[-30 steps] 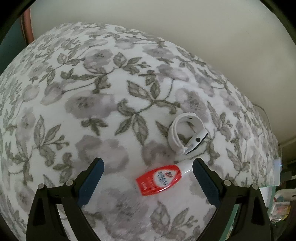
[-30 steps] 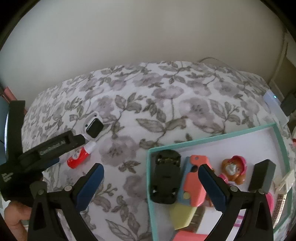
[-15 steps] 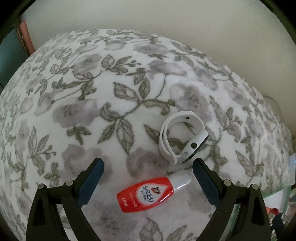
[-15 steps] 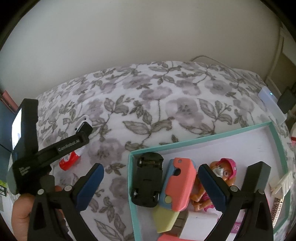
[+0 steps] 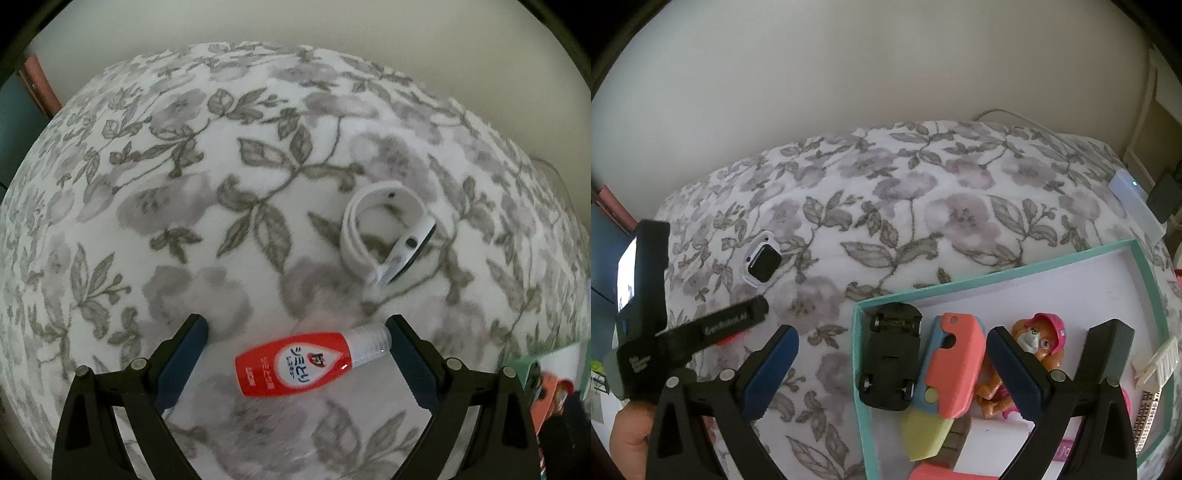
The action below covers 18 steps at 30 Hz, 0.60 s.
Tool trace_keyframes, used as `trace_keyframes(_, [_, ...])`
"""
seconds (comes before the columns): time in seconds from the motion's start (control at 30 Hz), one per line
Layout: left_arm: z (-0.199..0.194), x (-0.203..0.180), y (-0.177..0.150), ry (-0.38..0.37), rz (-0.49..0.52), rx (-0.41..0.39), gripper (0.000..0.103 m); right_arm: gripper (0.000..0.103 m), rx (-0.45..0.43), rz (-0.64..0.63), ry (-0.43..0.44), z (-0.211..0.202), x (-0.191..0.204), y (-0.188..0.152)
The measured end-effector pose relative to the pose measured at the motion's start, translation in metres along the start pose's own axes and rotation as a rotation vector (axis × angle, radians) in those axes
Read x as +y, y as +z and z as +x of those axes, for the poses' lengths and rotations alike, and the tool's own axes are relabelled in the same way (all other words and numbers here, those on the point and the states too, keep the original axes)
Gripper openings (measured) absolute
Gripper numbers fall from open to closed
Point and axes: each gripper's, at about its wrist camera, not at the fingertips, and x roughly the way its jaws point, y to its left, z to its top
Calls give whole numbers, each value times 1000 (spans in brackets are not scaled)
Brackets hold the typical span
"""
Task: Organize rigid objects
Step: 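Grasp the red-and-white bottle around its middle with the left tool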
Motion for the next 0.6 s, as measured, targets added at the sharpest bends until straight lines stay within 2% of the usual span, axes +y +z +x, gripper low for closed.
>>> trace_keyframes(0.4, [-4, 31, -21, 14, -18, 69, 97, 103, -2, 16, 29, -7, 4, 2])
trace_keyframes(0.6, [-6, 49, -28, -12, -61, 94, 97, 103, 0, 14, 38, -8, 6, 2])
